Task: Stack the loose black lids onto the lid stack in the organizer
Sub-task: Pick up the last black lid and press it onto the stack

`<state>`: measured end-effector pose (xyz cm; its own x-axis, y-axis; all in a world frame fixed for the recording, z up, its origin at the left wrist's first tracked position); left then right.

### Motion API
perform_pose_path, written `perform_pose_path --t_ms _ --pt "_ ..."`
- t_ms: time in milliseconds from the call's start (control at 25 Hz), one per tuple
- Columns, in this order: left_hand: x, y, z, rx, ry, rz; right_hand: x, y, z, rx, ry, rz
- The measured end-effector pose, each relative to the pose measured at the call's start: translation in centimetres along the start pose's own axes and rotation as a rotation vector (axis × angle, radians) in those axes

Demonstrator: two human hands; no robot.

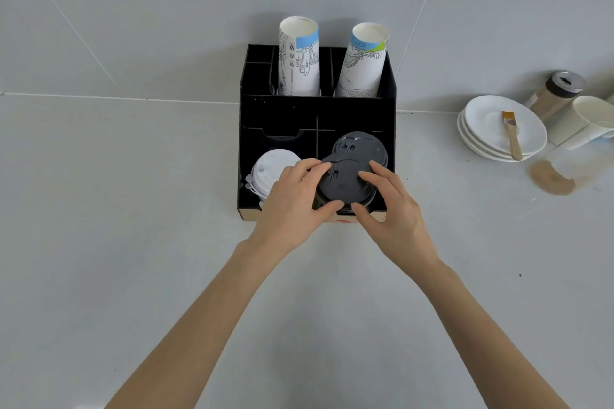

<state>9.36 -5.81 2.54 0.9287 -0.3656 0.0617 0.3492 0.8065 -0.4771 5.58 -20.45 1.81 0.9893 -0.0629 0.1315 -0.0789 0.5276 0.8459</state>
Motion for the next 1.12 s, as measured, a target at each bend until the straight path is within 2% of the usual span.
perform_pose_path --t_ms 520,1120 --pt "5.5 -0.6 -1.1 -0.003 -0.004 -0.018 4.5 -2.2 1.5 0.017 -0.038 -0.034" --pt "6.3 0.2 -2.8 0.007 -0.008 0.001 5.2 -3.9 0.4 0.034 -0.035 -0.087"
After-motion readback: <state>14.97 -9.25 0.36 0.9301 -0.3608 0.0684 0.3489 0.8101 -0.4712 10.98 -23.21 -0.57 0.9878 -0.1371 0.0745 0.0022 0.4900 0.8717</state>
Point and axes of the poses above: each hand's wrist, its own x-axis towards the middle knuckle, its own z-axis out of the back of the hand, y = z × x, the point moved 3 cm from there along x, towards the middle knuckle, and after that the axes turned 9 degrees about x, right-handed, at the moved point
